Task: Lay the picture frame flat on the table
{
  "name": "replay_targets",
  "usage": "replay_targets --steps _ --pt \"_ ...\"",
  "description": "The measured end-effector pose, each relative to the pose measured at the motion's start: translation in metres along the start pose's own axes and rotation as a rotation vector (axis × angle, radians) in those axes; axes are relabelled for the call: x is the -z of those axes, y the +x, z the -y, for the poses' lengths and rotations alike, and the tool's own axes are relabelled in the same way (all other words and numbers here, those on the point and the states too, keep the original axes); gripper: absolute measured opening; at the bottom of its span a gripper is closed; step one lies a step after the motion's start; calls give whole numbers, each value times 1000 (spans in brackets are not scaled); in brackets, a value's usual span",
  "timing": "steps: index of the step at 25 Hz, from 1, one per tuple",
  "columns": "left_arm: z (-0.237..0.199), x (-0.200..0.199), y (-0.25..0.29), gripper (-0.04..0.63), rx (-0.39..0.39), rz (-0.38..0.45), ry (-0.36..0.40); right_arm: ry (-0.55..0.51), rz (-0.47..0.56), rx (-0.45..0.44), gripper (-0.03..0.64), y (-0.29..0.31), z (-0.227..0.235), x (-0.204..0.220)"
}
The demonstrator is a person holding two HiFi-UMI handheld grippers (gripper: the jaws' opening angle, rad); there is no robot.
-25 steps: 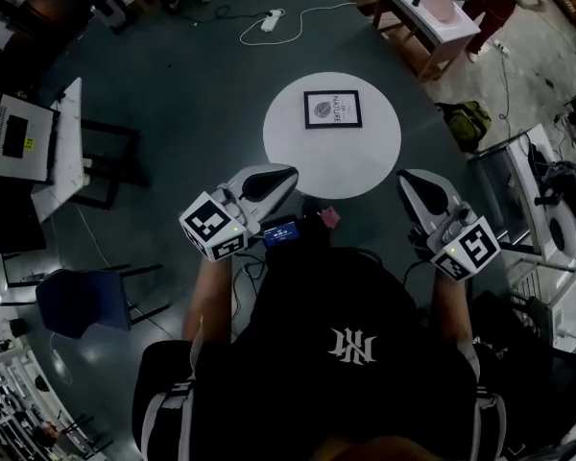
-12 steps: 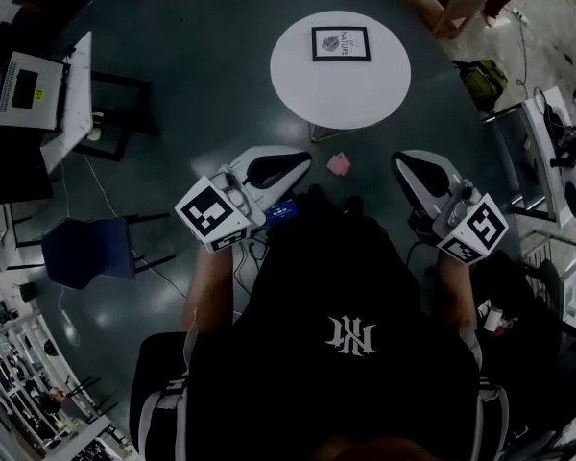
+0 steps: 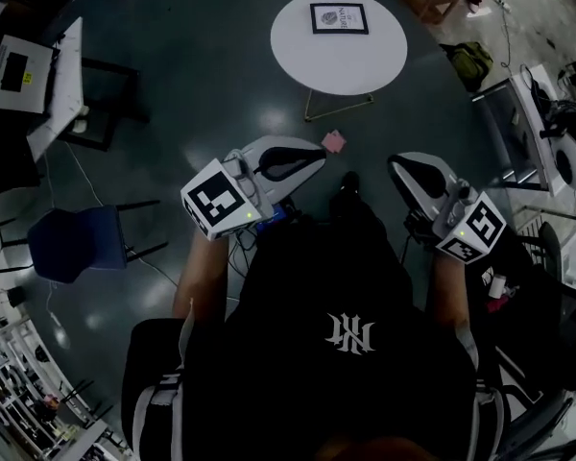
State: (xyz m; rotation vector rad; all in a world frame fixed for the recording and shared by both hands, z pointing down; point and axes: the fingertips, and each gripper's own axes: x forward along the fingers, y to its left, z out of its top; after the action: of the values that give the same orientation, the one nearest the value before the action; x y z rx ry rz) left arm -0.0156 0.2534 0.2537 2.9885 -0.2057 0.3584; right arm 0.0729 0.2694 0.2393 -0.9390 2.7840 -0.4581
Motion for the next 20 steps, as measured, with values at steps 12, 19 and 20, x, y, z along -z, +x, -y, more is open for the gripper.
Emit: replay_targets --steps 12,19,20 --pt "80 78 -73 3 -9 -10 -33 20 -85 -11 0 -5 -120 92" --pt "93 75 -84 3 -6 -6 1 -73 -122 -37 0 7 -149 97" --pt "93 73 -83 2 -10 -5 7 -78 -126 -41 0 7 -148 97"
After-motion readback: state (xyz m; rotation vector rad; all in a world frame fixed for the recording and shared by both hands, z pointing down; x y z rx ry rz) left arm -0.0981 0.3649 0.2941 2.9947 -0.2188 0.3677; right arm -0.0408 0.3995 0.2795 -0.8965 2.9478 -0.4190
